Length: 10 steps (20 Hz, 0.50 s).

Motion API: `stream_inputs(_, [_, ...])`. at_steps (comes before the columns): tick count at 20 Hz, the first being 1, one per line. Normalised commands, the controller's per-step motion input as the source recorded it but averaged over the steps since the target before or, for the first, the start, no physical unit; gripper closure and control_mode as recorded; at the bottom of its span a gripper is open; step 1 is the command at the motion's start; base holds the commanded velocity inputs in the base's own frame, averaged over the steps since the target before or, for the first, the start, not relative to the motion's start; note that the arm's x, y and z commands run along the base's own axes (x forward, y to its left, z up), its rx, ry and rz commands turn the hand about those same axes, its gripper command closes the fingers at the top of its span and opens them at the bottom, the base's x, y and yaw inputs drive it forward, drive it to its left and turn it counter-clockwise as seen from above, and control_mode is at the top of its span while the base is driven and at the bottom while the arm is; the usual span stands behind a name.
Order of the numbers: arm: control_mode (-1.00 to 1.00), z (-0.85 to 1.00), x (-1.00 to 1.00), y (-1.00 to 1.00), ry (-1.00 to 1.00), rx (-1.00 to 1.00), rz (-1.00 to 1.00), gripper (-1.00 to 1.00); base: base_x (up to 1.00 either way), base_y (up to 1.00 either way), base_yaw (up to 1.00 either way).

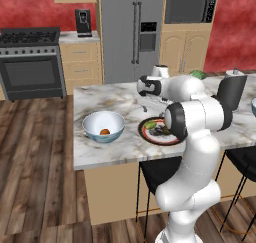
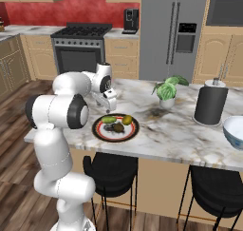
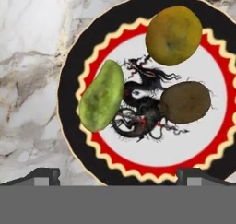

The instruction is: Take the fruits from the plate on the dining counter and place two fruits in each bowl.

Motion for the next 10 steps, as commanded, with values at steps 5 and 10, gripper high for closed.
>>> stream_inputs(5, [-1.00,-0.36,0.25,-0.02,0.00,0.00,-0.16,-1.00,0.00,0.00,0.00])
stream_inputs(10, [-1.00,-0.34,0.21,0.00,0.00,0.00,-0.15,-1.00,0.00,0.00,0.00])
